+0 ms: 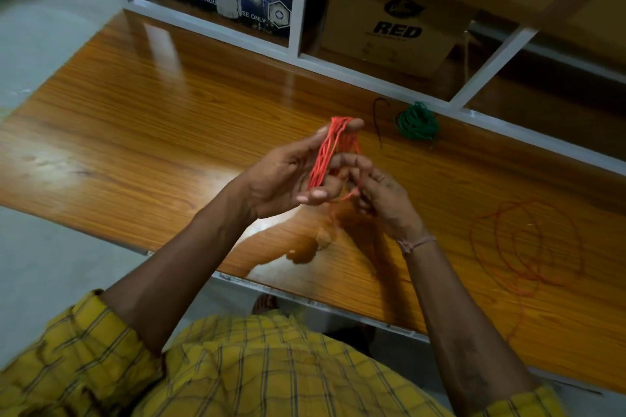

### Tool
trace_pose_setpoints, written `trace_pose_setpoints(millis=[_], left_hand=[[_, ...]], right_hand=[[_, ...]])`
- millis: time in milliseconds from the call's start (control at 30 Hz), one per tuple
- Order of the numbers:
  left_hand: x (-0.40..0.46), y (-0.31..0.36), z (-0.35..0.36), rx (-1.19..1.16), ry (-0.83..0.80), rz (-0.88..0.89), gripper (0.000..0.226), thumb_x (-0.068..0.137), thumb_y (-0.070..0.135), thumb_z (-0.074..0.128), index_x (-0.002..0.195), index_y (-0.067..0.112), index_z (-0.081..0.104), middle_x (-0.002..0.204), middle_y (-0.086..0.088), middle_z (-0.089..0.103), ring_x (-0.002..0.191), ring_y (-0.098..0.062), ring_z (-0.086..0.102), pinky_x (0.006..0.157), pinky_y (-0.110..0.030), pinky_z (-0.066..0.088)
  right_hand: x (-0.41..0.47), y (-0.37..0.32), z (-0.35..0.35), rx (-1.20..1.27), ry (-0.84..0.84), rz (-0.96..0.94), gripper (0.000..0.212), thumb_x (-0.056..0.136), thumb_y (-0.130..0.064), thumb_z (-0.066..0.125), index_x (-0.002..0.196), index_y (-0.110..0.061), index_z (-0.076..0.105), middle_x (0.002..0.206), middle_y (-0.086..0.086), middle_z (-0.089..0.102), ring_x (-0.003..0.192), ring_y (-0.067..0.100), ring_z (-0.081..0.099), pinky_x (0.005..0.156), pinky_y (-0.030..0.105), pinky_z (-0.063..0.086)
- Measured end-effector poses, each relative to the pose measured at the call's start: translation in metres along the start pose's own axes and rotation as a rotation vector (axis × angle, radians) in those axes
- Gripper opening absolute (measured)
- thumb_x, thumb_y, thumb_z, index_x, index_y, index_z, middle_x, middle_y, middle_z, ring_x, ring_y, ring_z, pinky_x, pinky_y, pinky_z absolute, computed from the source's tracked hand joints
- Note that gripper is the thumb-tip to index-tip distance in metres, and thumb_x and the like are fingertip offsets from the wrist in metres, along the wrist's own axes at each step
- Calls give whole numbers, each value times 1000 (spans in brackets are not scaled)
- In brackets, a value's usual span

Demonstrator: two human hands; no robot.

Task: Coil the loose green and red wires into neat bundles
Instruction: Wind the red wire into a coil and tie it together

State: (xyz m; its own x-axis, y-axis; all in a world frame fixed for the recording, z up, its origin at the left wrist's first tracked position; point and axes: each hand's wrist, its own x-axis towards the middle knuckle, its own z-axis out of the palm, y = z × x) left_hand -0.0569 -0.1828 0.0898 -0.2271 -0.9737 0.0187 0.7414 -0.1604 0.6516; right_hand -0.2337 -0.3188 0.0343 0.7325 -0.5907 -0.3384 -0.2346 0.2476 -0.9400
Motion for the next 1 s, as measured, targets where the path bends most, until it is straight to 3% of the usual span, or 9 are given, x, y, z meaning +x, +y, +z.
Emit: trace_pose_setpoints(millis=[67,200,333,433,633,700,767,833,1000], left_hand=[[3,8,-1,13,69,78,52,117,39,21,165,24,30,141,-25,57,66,-17,64,47,-21,42],[14,17,-1,96,329,175,50,116,39,27,164,25,30,149,-25,55,83,-25,77,61,-22,59],[26,5,-7,242,483,205,45,116,35,33,161,35,27,165,-19,33,115,-41,74,96,-44,63],[29,-7,-21,712,601,203,48,115,42,37,161,38,24,167,-7,30,120,-29,73,105,-46,59],[20,-16,-45,1514,632,16,54,114,51,29,163,29,24,160,-15,34,138,-36,54,110,-57,48],[10,-12,-46,1496,553,-31,49,115,46,32,161,26,30,155,-16,42,130,-33,60,100,-50,53],[2,-11,-39,1268,432,-85,42,116,42,36,155,27,36,141,-18,56,94,-24,74,72,-40,58],[-3,-12,-26,980,353,-171,37,116,41,36,151,31,38,130,-22,63,68,-19,67,55,-32,49],[-8,-19,-15,613,157,-234,44,115,42,32,157,29,36,138,-29,57,66,-18,58,53,-27,40]], right_hand=[[-15,11,13,-15,-64,30,33,111,-29,49,104,-5,70,65,6,46,43,7,38,42,19,36],[-42,9,24,131,-229,56,38,113,-23,42,115,11,59,73,23,38,41,12,40,40,25,44],[-55,-15,22,-20,-399,100,34,114,-21,41,140,-6,57,74,24,52,45,18,54,51,26,51],[-58,-28,15,-52,-594,190,39,112,-16,47,151,-18,44,76,22,64,52,23,68,50,31,54],[-60,-69,-27,43,-765,175,37,103,-14,66,134,2,56,62,10,61,39,12,57,36,23,45],[-56,-81,-47,121,-630,85,35,100,-19,70,125,3,61,55,2,53,33,6,42,30,20,32],[-48,-89,-60,129,-479,-20,24,102,-18,60,115,1,67,51,-4,47,32,4,30,32,21,22],[-36,-92,-62,161,-374,-93,26,105,-14,45,108,-1,68,50,-6,43,35,5,24,36,23,18],[-9,-84,-55,322,-136,-153,29,112,-14,40,106,-7,68,54,-8,42,39,6,22,39,22,23]])
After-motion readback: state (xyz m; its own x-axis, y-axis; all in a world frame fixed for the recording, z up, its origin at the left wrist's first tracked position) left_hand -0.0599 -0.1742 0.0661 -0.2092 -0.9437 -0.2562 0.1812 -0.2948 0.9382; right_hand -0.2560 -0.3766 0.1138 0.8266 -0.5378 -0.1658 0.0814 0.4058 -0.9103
